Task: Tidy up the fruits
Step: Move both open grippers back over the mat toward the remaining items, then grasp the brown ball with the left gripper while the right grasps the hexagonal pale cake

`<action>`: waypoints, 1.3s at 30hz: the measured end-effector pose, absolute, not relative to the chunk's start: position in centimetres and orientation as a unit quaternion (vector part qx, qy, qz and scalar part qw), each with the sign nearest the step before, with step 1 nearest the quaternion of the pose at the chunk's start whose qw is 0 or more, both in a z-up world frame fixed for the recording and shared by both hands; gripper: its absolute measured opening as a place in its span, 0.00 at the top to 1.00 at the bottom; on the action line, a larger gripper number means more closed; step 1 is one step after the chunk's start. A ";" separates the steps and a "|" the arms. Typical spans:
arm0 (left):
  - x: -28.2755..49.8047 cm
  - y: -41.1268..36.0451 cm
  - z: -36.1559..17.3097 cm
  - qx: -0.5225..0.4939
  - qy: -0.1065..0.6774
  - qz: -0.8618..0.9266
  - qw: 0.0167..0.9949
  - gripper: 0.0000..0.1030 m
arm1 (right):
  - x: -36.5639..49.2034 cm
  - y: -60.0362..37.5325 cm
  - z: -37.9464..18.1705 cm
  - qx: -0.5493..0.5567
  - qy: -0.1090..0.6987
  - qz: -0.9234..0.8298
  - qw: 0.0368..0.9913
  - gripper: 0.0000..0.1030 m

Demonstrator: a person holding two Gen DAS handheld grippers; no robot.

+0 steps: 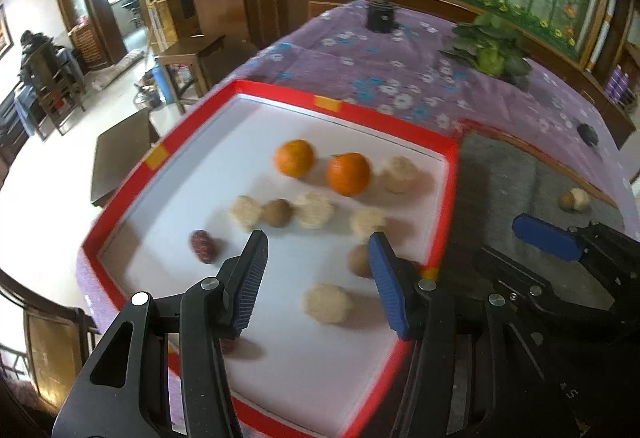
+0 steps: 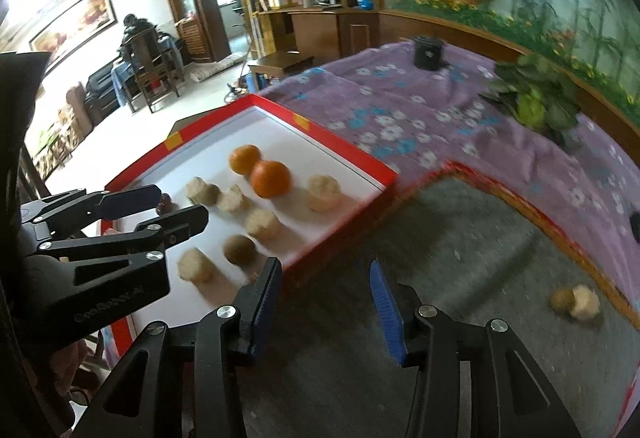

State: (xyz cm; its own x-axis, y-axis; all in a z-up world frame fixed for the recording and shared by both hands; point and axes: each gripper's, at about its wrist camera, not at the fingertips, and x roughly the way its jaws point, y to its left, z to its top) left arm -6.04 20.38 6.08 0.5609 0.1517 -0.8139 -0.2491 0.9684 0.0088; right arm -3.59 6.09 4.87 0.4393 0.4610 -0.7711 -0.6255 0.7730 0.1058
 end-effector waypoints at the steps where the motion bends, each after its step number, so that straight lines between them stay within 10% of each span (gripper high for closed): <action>1: -5.9 19.7 6.0 -0.052 0.457 0.106 0.882 0.48 | -3.6 5.4 4.8 -0.095 0.422 0.317 0.844 0.57; 39: 2.1 1.8 5.1 0.020 0.480 -0.062 0.875 0.43 | 5.7 -18.7 3.8 0.013 0.450 0.103 0.887 0.49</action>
State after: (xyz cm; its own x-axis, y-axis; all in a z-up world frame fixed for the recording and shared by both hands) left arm 2.07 1.83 5.14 0.5321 -0.0887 -0.8420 0.1271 0.9916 -0.0242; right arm 5.70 -18.67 3.80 0.5743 0.1951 -0.7950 -0.1721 0.9783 0.1158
